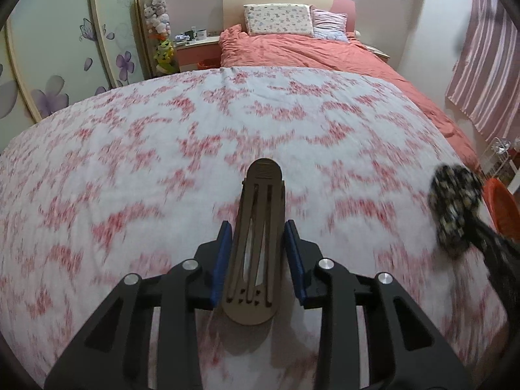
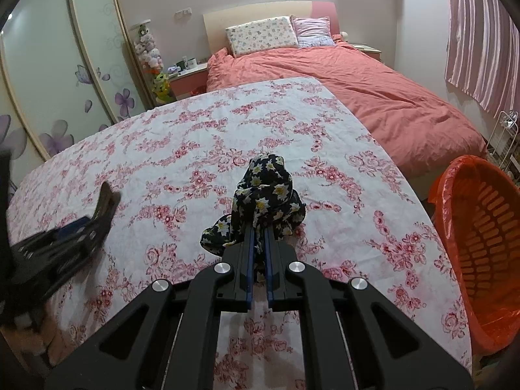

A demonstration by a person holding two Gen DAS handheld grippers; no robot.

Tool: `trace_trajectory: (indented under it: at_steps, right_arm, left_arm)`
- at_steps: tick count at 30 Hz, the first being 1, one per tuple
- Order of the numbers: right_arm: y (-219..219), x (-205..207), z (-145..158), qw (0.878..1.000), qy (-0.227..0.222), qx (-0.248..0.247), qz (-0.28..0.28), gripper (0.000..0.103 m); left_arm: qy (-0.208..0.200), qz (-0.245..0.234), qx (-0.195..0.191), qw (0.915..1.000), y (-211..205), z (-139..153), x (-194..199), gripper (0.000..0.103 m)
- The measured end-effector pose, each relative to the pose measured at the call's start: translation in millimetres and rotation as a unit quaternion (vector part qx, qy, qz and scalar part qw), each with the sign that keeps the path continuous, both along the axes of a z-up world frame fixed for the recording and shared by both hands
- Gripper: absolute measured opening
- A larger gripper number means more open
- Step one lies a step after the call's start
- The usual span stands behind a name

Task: Collect trash
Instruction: 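Carry the cloth and brown strip over the orange basket with both tools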

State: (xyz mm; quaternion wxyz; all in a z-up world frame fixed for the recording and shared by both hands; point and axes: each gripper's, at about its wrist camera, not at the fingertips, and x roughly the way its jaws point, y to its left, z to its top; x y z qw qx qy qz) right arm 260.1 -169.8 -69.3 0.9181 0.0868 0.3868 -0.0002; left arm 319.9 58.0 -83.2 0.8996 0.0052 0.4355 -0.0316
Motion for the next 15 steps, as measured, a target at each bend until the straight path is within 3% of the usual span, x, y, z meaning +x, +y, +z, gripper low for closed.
trace_trajectory:
  at_steps: [15]
  right_arm:
    - [-4.2,0.3,-8.3,1.000,0.017,0.019,0.006,0.007]
  left_arm:
    - [-0.006,0.011,-0.041,0.9991,14.9,-0.4,-9.2,0.034]
